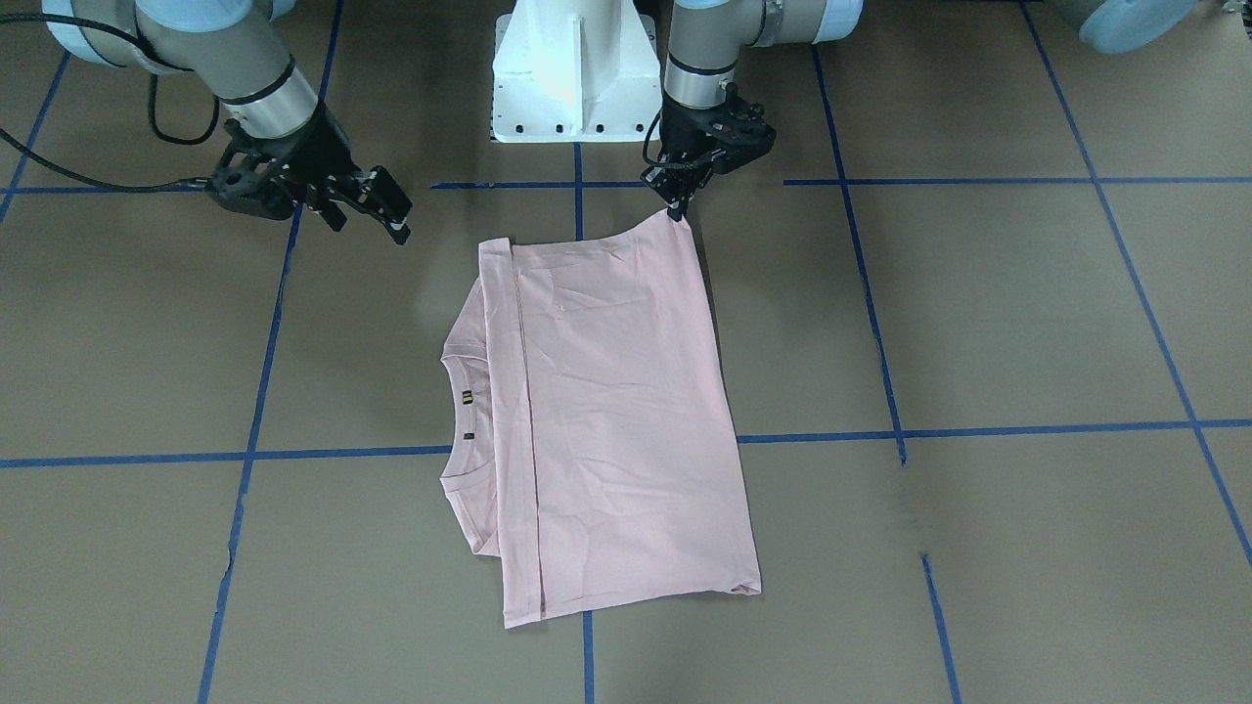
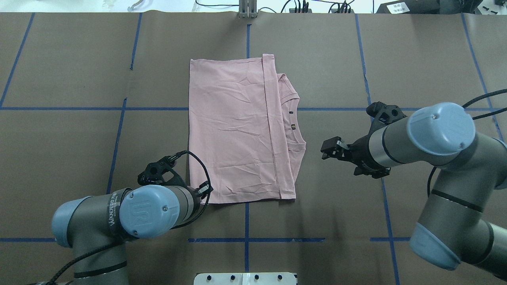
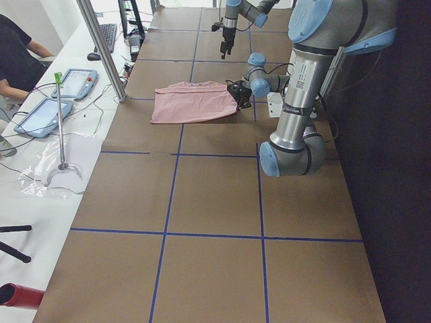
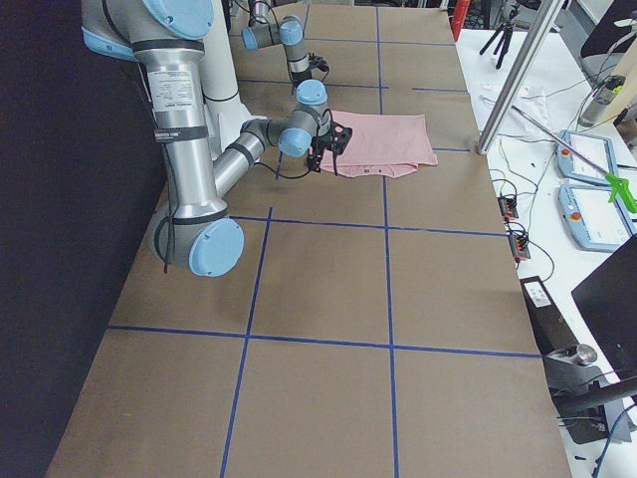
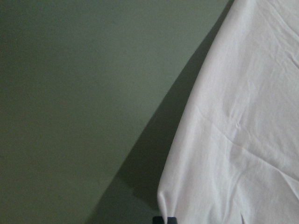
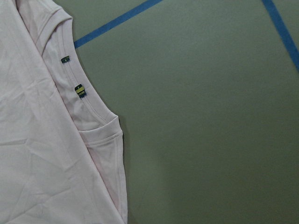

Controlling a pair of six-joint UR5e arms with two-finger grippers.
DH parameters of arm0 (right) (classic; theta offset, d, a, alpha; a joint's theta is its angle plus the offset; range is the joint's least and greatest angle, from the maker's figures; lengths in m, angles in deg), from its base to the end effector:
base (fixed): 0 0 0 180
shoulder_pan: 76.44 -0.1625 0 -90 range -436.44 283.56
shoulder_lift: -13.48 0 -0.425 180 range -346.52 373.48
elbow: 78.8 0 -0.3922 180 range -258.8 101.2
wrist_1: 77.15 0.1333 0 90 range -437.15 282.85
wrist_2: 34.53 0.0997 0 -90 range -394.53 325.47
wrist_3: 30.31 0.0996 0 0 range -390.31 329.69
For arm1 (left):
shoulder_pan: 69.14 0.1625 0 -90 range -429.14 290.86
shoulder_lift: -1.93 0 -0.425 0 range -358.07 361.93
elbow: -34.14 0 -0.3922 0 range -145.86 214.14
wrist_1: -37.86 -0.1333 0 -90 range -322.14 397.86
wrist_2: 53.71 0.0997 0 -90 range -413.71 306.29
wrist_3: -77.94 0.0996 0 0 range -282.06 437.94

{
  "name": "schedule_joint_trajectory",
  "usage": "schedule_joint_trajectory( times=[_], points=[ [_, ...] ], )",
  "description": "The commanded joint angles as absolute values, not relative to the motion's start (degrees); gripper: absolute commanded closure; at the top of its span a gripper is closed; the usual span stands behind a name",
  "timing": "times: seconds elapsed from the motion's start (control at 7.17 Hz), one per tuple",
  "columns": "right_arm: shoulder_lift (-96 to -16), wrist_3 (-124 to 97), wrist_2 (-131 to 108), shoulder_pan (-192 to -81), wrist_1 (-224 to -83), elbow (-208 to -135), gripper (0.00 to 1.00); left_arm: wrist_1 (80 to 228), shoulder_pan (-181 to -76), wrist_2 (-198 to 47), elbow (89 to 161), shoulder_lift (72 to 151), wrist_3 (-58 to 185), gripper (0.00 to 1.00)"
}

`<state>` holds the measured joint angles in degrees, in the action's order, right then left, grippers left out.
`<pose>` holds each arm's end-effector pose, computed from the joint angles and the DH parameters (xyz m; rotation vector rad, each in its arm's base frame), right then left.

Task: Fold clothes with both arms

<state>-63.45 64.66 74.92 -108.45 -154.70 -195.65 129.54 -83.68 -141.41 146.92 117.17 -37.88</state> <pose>-0.3982 -0.3670 0.3032 -0.0958 -0.9611 0.4400 0.5308 -0.2795 0.2437 -0.0488 0.8850 -0.6762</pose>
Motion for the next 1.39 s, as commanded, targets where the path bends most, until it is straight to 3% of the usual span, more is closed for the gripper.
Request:
schedule_joint_trajectory(
  times=[0.0, 0.42, 1.26],
  points=[
    [-53.27, 65.93, 70.79, -105.54, -162.82, -190.28, 0.00, 129.53, -83.64, -141.43, 147.00, 117.42, -37.90, 1.00],
    [-46.49, 69.26, 68.23, -102.90, -162.22, -182.45, 0.00, 129.62, -83.64, -141.52, 147.00, 117.33, -37.81, 1.00],
    [-46.37, 69.80, 66.11, -99.73, -162.22, -177.15, 0.00, 129.62, -83.55, -141.52, 147.00, 117.16, -37.90, 1.00]
  ],
)
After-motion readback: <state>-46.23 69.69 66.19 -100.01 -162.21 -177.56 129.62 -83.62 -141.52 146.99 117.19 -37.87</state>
